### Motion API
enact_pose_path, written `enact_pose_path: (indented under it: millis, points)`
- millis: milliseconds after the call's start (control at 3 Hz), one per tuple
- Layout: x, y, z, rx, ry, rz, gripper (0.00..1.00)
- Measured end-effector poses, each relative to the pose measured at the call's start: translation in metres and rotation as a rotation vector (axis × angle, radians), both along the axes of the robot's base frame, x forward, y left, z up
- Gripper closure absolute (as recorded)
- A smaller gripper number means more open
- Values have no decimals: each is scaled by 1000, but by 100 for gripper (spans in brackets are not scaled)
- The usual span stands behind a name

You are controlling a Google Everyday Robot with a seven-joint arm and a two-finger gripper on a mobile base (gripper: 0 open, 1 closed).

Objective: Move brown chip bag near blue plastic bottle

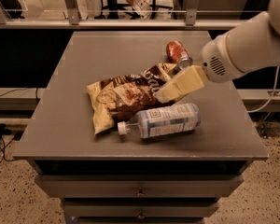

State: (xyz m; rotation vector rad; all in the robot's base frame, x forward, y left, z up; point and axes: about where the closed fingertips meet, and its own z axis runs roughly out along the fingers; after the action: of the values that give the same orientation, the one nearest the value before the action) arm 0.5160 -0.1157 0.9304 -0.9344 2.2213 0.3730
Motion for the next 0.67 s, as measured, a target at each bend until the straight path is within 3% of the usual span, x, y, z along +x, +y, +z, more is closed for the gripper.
enact_pose_path:
  millis: [333,667]
  points:
    - [-3,-4,4,-22,-41,45,0]
    - [-3,-3,4,-23,-42,46,0]
